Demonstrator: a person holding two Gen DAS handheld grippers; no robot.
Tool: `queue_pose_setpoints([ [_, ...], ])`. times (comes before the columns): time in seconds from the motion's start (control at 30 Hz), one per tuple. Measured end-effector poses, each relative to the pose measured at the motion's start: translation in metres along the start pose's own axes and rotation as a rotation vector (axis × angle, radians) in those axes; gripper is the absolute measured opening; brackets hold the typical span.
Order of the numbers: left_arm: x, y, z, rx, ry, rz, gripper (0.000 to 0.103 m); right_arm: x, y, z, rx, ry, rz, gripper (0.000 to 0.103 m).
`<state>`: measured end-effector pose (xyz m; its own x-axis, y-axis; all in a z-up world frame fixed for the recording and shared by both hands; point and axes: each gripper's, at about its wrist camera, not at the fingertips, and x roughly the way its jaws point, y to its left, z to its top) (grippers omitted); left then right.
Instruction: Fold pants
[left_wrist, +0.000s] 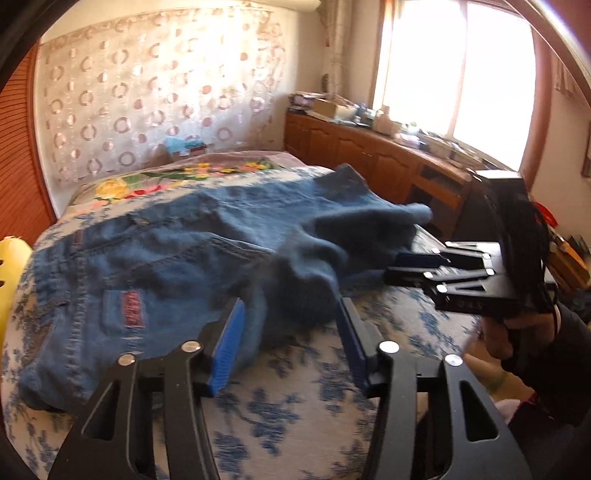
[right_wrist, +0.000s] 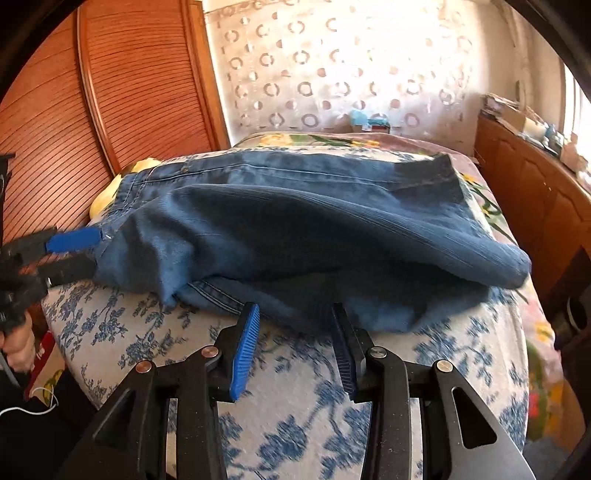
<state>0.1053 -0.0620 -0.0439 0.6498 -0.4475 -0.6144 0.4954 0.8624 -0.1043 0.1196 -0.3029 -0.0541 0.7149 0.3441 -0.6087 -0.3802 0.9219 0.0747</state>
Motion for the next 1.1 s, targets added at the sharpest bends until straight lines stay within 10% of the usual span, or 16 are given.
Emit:
queue_pose_setpoints([
  [0.33, 0.059, -0.034, -0.002, 0.114, 0.135, 0.037, 0.044, -0.017, -0.020, -0.014, 0.026, 0.003, -0.079, 0.040],
  [0.43, 0.062, -0.032, -0.001, 0.126, 0.136, 0.076, 0.026, -0.019, -0.028, -0.015, 0.050, 0.001, -0.084, 0.040],
  [0.6, 0.041, -0.025, 0.004, 0.105, 0.097, 0.046, 0.004, -0.018, -0.034, -0.014, 0.096, 0.006, -0.101, 0.040],
  [1.1, -0.014, -0.010, 0.020, 0.067, -0.009, 0.030, 0.002, -0.024, -0.047, -0.005, 0.216, -0.025, -0.156, 0.045],
])
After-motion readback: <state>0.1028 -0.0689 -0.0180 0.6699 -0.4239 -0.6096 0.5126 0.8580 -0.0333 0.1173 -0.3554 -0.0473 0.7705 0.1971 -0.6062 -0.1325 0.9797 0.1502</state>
